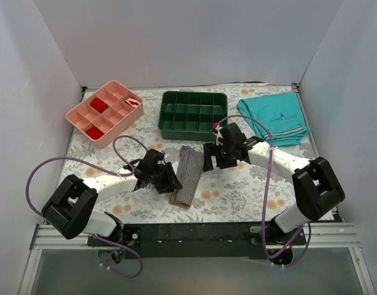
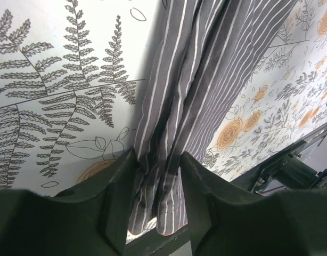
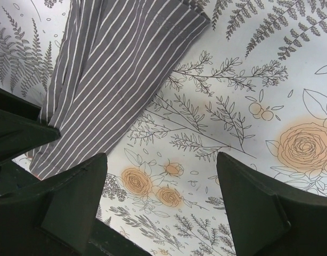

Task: Roll the underwear
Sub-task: Roll the underwear to the center of the board.

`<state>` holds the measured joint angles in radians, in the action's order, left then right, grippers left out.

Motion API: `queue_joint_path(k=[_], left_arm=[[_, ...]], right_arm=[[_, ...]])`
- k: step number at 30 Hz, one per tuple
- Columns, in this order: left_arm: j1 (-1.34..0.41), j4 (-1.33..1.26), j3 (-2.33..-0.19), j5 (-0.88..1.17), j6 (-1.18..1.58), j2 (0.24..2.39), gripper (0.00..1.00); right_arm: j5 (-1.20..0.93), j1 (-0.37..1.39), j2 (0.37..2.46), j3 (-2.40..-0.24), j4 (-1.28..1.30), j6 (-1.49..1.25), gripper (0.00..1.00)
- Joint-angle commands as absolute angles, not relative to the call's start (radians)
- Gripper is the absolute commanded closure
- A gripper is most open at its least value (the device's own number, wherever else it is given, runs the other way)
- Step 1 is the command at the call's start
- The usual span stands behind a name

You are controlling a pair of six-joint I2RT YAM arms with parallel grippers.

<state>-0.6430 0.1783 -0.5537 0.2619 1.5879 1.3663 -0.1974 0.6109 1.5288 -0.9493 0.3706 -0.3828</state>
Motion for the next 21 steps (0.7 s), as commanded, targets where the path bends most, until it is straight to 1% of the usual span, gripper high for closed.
queue_joint_path(k=[1, 3, 5, 6, 9, 11, 14, 15, 16, 18, 19, 20, 21], left_arm=[[-0.638, 0.187, -0.534, 0.270, 1.572, 1.351, 0.64], [-0.638, 0.190, -0.532, 0.270, 1.565, 1.356, 0.67], [-0.637, 0.193, -0.537, 0.273, 1.554, 1.364, 0.73], [-0.637, 0.195, -0.540, 0.278, 1.551, 1.367, 0.75], [-0.634, 0.201, -0.555, 0.288, 1.536, 1.382, 0.94], [-0.629, 0.212, -0.575, 0.288, 1.528, 1.394, 0.94], [-0.621, 0.241, -0.598, 0.293, 1.511, 1.404, 0.86], [-0.618, 0.250, -0.607, 0.298, 1.505, 1.402, 0.82], [-0.612, 0.258, -0.614, 0.298, 1.502, 1.402, 0.64], [-0.606, 0.271, -0.626, 0.305, 1.494, 1.394, 0.56], [-0.600, 0.278, -0.629, 0.305, 1.488, 1.391, 0.39], [-0.597, 0.284, -0.633, 0.314, 1.485, 1.388, 0.37], [-0.594, 0.285, -0.634, 0.319, 1.479, 1.387, 0.34]], right_arm=[[-0.232, 0.615, 1.520, -0.934, 0.356, -0.374, 0.10], [-0.241, 0.615, 1.506, -0.920, 0.359, -0.367, 0.10], [-0.244, 0.617, 1.491, -0.911, 0.360, -0.345, 0.10], [-0.244, 0.618, 1.471, -0.899, 0.357, -0.336, 0.11], [-0.236, 0.629, 1.428, -0.884, 0.360, -0.296, 0.14], [-0.212, 0.650, 1.407, -0.879, 0.371, -0.258, 0.17], [-0.129, 0.701, 1.373, -0.888, 0.405, -0.232, 0.20], [-0.109, 0.728, 1.359, -0.891, 0.411, -0.223, 0.21], [-0.088, 0.744, 1.352, -0.896, 0.416, -0.218, 0.21], [-0.011, 0.797, 1.330, -0.902, 0.433, -0.204, 0.23], [0.030, 0.817, 1.324, -0.905, 0.437, -0.199, 0.24], [0.104, 0.836, 1.318, -0.908, 0.446, -0.199, 0.26], [0.132, 0.872, 1.301, -0.908, 0.446, -0.190, 0.28]])
